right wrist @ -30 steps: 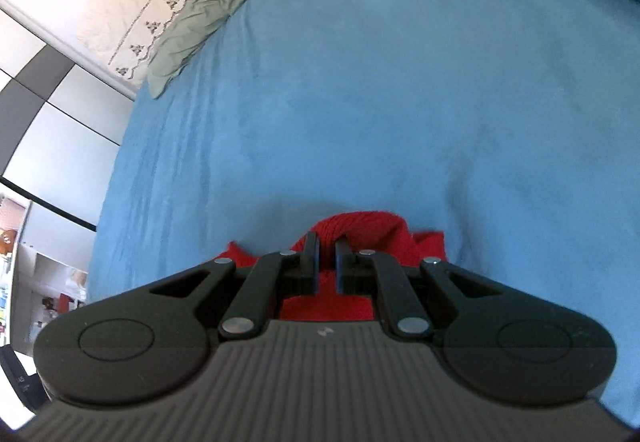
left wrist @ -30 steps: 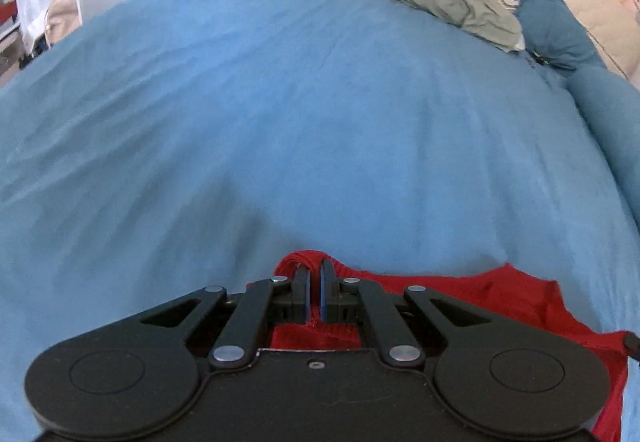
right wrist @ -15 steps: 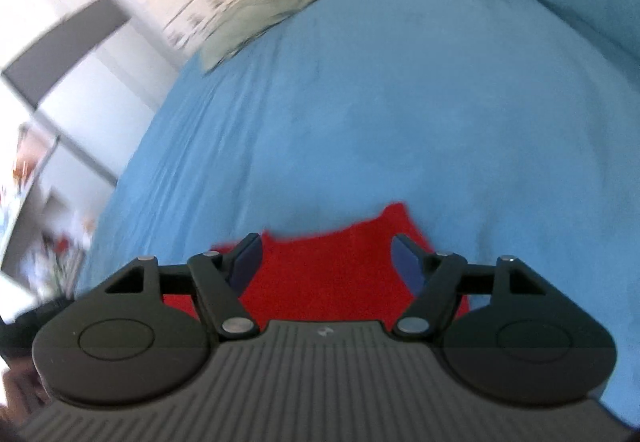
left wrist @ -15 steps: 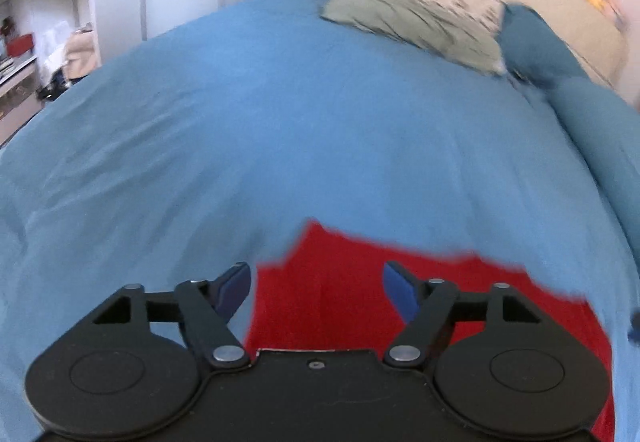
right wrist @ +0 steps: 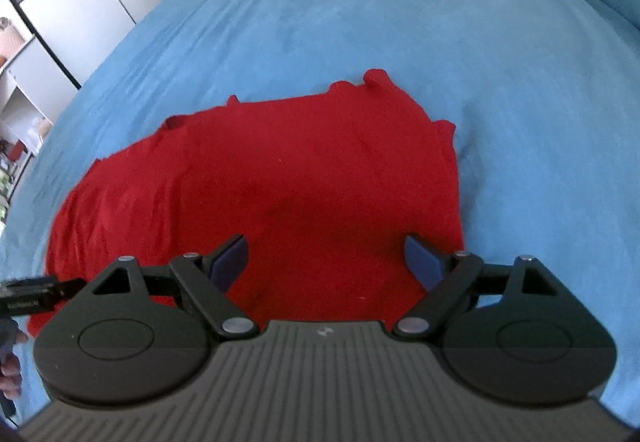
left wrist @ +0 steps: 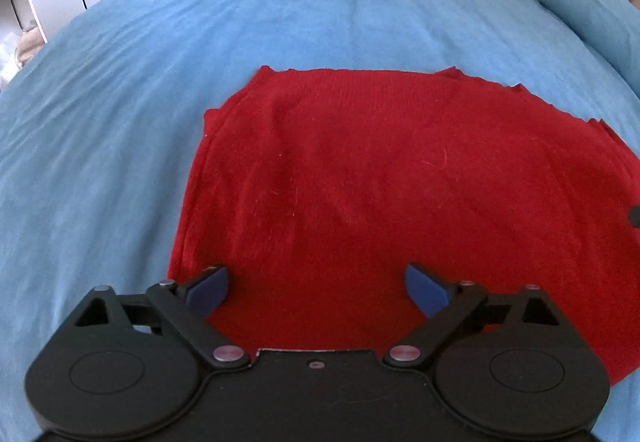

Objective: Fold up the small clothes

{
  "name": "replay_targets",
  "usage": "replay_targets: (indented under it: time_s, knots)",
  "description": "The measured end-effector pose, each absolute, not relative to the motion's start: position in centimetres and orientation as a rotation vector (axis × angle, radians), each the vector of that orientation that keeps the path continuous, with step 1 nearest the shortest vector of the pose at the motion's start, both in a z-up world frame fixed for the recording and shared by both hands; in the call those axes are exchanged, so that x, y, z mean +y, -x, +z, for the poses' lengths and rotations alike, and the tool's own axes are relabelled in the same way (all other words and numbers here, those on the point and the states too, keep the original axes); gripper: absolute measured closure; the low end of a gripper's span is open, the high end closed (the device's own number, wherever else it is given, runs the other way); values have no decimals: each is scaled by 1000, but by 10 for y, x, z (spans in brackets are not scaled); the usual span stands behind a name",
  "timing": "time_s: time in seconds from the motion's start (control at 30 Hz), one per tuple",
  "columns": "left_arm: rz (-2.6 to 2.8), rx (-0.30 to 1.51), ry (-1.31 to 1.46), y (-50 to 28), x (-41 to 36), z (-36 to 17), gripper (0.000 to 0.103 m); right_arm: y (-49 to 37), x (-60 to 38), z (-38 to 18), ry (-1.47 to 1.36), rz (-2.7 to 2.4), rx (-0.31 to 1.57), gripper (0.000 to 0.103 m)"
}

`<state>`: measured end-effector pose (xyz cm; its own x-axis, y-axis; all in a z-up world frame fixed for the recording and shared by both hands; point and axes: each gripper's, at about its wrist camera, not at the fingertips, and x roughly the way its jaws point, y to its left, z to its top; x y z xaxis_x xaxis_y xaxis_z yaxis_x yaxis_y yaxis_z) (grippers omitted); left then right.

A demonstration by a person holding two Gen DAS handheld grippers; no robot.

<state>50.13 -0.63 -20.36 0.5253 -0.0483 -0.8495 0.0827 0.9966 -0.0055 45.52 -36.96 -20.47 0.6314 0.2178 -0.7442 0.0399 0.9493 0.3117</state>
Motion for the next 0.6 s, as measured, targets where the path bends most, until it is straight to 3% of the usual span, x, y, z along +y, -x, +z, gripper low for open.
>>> replay_targets:
  time_s: [0.13,0.2,0.3,0.47,0.6]
  knots:
    - [-48,1008,-71,-503,-11,-172,9,-443,-374,-185,-313,122,891,4]
    - [-55,972,-58,-494,-14,-143,8,-423,-374,-146,-291,118,853,4]
    - [-100,952,25,-478,-17,-113,0,-391,-376,-114,-324,85,859,2]
    - [-108,972,8,-460,-38,-107,0,-348,-375,-110,-382,-19,940,2]
    - [-117,1019,64,-460,-48,-123,0,-317,-377,-138,-533,-126,953,3]
